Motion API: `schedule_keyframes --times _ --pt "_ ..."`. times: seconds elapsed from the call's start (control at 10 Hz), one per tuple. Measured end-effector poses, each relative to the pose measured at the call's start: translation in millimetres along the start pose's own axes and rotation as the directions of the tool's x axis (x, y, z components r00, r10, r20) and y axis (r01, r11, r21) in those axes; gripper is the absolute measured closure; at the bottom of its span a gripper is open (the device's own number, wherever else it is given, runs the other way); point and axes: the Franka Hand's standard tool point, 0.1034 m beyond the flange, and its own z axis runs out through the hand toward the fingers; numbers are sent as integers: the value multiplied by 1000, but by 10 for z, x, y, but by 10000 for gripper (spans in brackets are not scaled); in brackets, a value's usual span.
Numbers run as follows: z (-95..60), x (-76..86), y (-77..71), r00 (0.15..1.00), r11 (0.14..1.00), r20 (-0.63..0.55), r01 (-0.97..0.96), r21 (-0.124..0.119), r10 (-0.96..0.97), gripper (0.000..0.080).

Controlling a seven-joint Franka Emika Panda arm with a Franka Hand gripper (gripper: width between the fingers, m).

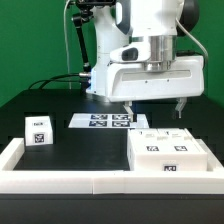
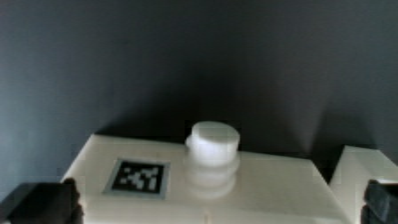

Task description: Assemble cabinet

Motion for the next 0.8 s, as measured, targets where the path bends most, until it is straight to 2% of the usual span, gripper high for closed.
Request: schedule_keyframes --times 0.3,0.4,0.8 --pt "0 4 -42 991 990 1 -137 17 137 2" --pt "13 -2 -33 993 993 2 -114 17 114 2" --pt "378 -27 16 994 993 -8 -112 24 112 2"
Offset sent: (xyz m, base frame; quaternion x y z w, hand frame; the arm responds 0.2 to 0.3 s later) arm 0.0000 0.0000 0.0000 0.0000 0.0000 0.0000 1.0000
